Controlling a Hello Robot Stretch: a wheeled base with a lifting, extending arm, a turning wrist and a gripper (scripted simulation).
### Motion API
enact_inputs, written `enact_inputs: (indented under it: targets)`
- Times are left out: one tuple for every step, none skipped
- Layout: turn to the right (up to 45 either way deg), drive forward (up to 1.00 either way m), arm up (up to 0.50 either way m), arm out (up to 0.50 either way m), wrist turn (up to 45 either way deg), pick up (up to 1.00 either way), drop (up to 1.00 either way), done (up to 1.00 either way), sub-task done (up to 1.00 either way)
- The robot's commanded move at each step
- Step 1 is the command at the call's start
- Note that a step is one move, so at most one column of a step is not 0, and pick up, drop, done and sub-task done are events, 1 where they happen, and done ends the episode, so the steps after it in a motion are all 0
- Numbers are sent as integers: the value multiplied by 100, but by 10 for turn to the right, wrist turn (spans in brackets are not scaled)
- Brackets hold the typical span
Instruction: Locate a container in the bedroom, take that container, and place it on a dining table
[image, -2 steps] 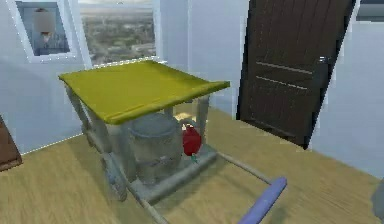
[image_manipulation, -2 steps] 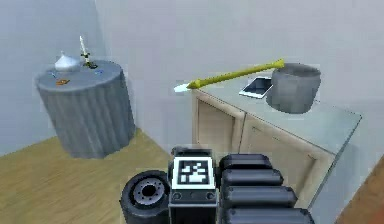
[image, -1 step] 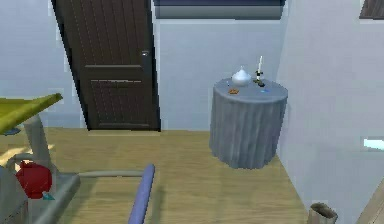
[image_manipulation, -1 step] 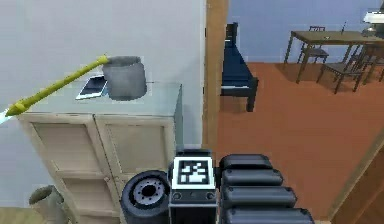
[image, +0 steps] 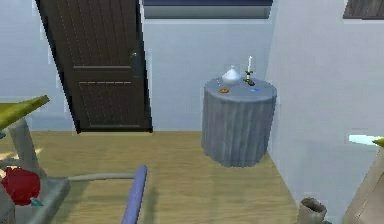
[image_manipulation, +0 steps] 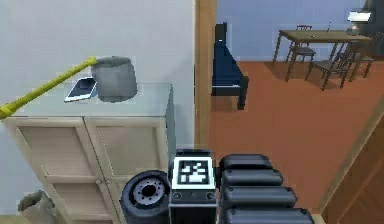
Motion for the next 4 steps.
enact_inputs:
  targets:
    - [240, 0, 0, 0, 0, 0, 0, 0, 0]
    - [0, 30, 0, 0, 0, 0, 0, 0, 0]
    - [-270, 0, 0, 0, 0, 0, 0, 0, 0]
    - [0, 100, 0, 0, 0, 0, 0, 0, 0]
